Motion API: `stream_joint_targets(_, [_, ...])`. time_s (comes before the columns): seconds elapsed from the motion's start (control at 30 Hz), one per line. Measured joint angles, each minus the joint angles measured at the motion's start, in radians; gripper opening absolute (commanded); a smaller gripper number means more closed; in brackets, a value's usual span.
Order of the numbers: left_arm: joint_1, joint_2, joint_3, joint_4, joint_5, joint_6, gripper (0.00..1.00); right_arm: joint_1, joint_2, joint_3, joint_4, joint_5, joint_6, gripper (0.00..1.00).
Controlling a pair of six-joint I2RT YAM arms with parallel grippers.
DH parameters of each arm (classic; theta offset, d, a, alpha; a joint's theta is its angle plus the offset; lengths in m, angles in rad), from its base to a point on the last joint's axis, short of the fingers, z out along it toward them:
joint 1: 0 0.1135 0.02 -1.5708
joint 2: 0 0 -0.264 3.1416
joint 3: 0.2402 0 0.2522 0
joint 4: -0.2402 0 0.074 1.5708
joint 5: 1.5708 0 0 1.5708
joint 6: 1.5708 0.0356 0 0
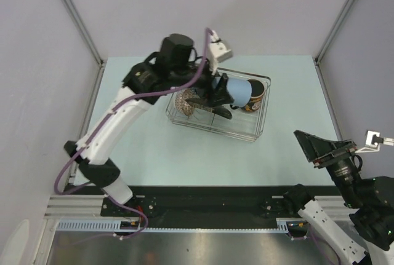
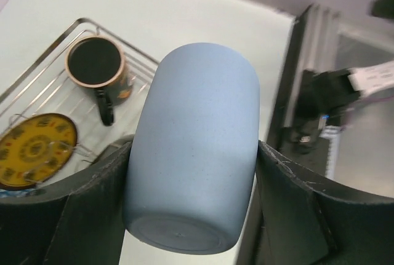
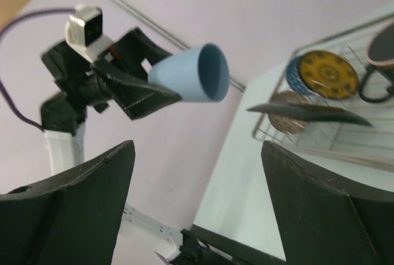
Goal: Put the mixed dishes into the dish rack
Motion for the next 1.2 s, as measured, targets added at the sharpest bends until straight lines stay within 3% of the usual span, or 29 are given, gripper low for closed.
stream_joint_targets(0.13, [-0.076, 0.182, 0.098, -0.05, -0.174, 0.152, 0.0, -0.001, 0.003, -0.022, -0.103, 0.008, 0.009, 0.89])
stream_joint_targets(0.4, [-0.18, 0.436, 0.11, -0.013, -0.432, 0.364, 0.0, -0.002, -0.022, -0.027, -0.209, 0.035, 0.016, 0.9])
stream_joint_targets(0.67, [-0.215, 0.559, 0.112, 0.035, -0.546, 0.459, 0.0, -0.002, -0.075, -0.027, -0.274, 0.051, 0.037, 0.89])
stream_joint_targets(1.2, [-0.248, 0.647, 0.065, 0.129, -0.676, 0.532, 0.0, -0.002, -0.079, -0.027, -0.291, 0.047, 0.061, 0.9])
